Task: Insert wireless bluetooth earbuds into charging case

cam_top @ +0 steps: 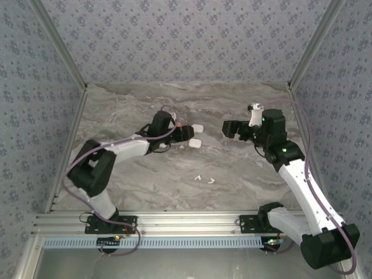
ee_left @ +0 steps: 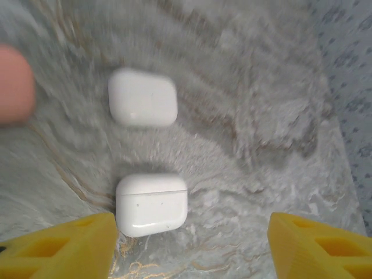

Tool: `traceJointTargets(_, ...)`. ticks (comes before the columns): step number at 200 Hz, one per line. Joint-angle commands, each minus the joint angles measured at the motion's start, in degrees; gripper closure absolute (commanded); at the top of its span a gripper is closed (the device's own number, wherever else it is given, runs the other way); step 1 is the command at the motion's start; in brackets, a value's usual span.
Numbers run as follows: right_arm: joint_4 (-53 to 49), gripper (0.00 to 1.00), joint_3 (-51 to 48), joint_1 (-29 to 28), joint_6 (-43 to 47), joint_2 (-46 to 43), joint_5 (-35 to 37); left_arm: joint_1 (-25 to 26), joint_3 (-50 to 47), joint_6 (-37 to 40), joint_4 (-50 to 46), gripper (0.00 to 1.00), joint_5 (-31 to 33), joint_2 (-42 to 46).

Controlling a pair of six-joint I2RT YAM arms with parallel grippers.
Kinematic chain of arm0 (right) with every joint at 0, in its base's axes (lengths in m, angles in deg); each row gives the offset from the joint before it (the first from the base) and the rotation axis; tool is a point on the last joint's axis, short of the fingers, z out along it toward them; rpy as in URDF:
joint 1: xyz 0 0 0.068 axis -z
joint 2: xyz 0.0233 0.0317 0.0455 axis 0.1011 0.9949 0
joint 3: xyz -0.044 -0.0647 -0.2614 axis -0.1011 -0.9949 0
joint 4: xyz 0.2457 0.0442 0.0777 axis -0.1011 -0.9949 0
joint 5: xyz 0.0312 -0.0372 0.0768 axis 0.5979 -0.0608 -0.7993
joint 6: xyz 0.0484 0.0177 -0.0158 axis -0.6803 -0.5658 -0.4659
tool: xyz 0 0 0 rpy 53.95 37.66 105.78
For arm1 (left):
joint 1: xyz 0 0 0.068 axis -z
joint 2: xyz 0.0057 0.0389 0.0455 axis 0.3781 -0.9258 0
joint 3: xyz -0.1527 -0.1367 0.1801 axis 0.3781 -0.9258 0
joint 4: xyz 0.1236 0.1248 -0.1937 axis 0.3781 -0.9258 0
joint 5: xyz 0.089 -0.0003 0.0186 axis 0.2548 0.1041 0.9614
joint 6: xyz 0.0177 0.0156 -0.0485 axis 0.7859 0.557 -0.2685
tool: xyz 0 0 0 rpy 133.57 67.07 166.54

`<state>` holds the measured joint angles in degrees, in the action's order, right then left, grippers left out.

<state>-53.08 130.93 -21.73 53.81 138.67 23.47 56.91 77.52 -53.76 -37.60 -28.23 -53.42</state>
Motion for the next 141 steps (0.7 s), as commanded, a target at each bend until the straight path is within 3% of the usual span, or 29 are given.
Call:
traceJointTargets(1,-0.3,0.00,2.1,-4.2,4.0,3.8,0.4,-2.7,-1.7,4.7,-5.2,0.29,4.8,8.1)
traceJointTargets(58,-0.8,0.00,10.7,-21.2,17.2,24.6,10.7,-10.5,-6.9,7.5,-13.9,0.16,17.1,26.1)
traceJointTargets(141,-7.1,0.00,37.1,-30.0,26.5,58.4,11.3,-18.8,-15.0,5.2,-20.6,0.07,23.5,42.8)
